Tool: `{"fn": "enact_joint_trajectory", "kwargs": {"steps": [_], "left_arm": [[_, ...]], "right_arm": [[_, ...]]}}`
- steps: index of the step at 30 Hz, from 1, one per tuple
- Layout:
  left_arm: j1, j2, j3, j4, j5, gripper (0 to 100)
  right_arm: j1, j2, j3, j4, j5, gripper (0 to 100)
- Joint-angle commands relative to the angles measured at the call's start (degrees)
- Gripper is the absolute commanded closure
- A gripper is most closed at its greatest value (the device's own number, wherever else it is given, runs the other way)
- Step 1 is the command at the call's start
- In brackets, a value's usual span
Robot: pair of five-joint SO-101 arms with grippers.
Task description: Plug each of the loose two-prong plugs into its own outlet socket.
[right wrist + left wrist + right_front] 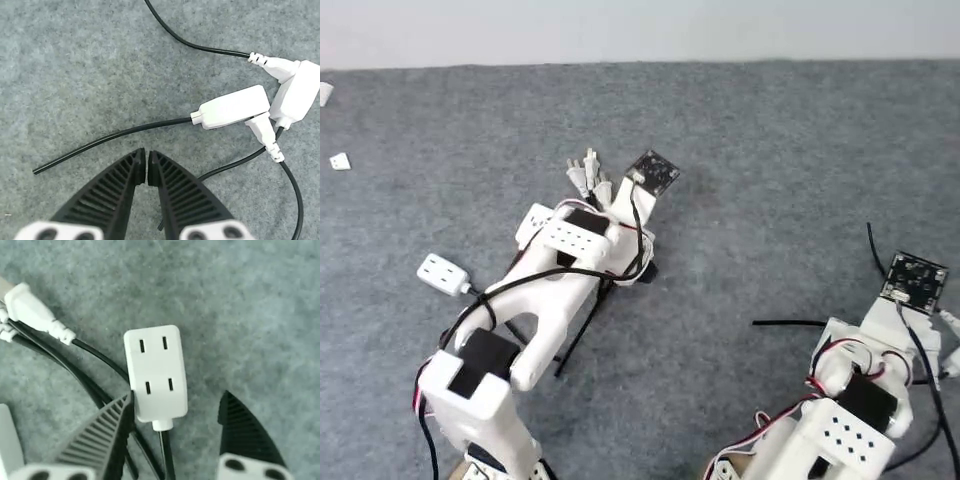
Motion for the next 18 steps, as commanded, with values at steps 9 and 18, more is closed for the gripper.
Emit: {"fn": "enact_joint_trajectory", "kwargs": {"steps": [9, 18], "left_arm": [[-0.97, 5.98, -12.00, 3.60, 4.31, 81], [4.13, 6.07, -11.82, 8.88, 8.09, 99]], "right_arm": [[-0.48, -0.31, -0.44, -1.27, 1.67, 99.0], [-0.48, -0.31, -0.44, -1.36, 1.76, 99.0]]}}
